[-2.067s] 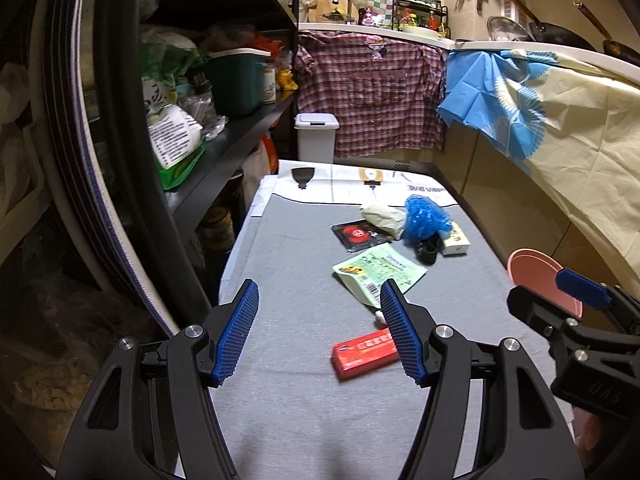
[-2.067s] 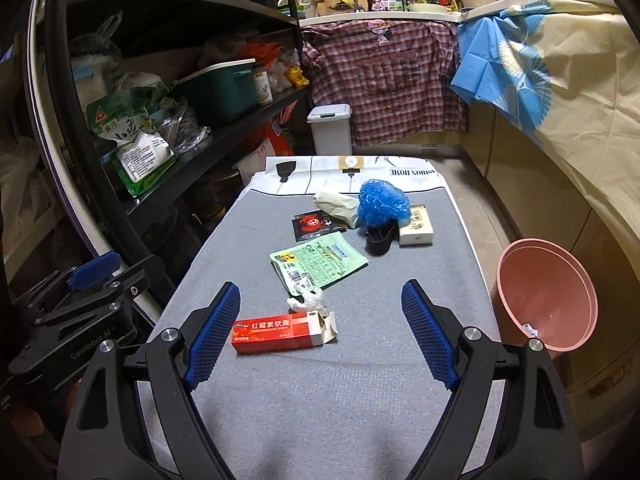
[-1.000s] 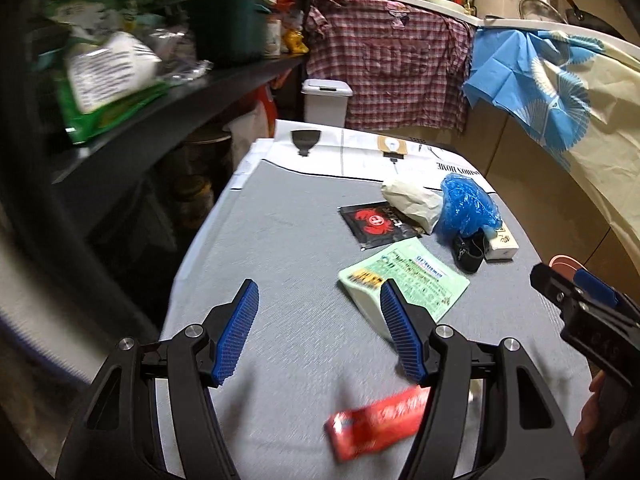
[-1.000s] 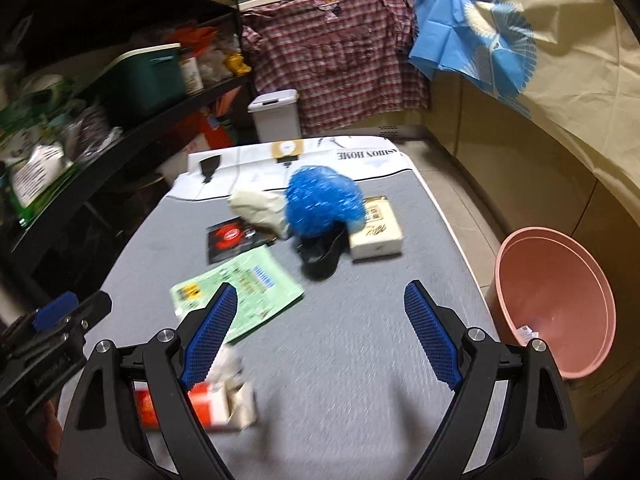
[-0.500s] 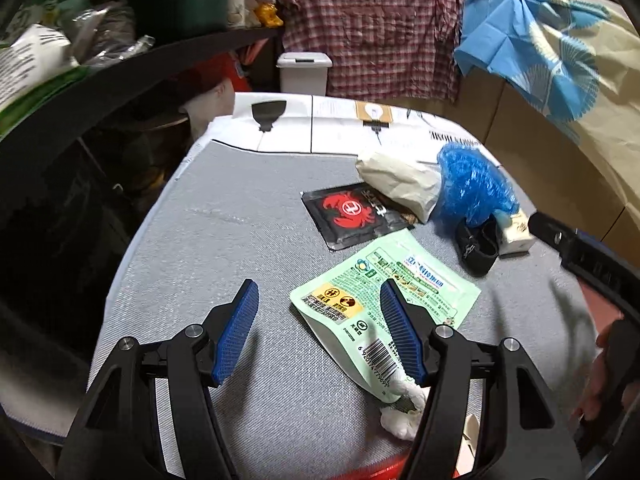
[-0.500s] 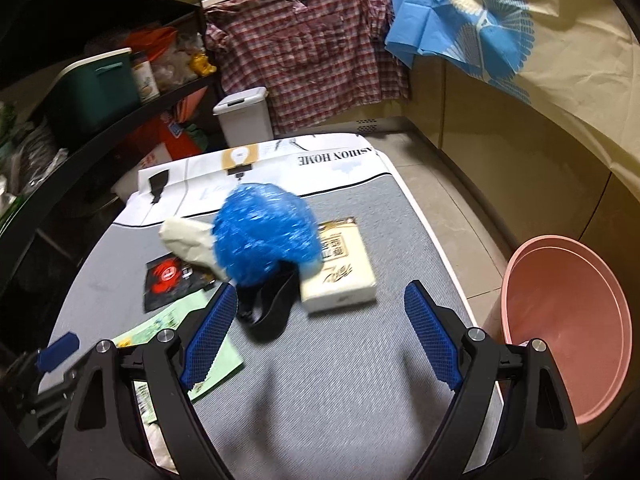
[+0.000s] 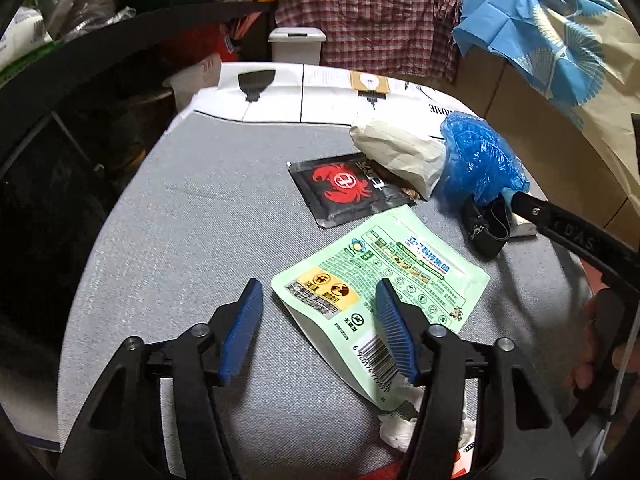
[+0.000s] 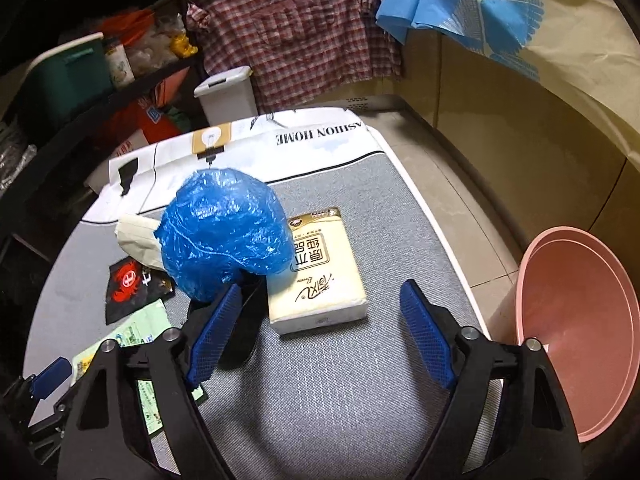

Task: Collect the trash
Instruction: 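Grasp the tissue pack with the right tool while the left tool grasps the green sachet, then carry the tissue pack and green sachet over the pink bin and open both tools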

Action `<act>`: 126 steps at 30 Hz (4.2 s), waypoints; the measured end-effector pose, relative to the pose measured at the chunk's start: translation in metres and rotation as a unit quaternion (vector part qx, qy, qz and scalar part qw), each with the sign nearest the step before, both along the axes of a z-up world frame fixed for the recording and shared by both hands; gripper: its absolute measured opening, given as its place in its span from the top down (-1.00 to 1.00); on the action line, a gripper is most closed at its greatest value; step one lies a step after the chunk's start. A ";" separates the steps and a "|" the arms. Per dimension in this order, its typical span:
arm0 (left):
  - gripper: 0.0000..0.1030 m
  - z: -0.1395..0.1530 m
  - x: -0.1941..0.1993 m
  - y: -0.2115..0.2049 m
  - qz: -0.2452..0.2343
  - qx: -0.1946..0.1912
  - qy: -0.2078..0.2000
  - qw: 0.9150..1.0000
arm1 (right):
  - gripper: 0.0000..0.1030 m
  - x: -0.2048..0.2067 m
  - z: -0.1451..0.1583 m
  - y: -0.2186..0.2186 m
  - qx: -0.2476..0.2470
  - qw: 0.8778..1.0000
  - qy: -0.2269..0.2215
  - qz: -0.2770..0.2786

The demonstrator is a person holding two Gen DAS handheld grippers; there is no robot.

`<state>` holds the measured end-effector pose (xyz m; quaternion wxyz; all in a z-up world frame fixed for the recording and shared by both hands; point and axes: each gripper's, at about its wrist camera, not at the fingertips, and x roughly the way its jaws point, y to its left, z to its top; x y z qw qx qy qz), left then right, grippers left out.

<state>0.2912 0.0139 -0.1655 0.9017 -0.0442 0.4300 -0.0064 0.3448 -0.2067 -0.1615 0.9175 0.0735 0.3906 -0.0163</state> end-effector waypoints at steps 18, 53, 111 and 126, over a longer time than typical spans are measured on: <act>1.00 0.015 -0.009 0.007 -0.004 -0.011 -0.049 0.999 | -0.04 0.000 -0.010 -0.006 0.005 1.000 0.022 -0.013; 0.92 0.016 -0.026 -0.015 -0.049 -0.067 -0.028 0.996 | -0.04 -0.042 -0.005 -0.044 -0.019 0.999 0.029 -0.019; 0.96 0.160 -0.087 -0.250 -0.198 -0.043 -0.144 0.969 | -0.04 -0.187 0.147 -0.200 -0.034 0.995 -0.075 -0.062; 0.95 0.110 -0.036 -0.336 -0.250 -0.041 -0.098 0.962 | -0.04 -0.147 0.099 -0.274 -0.028 0.992 -0.028 -0.116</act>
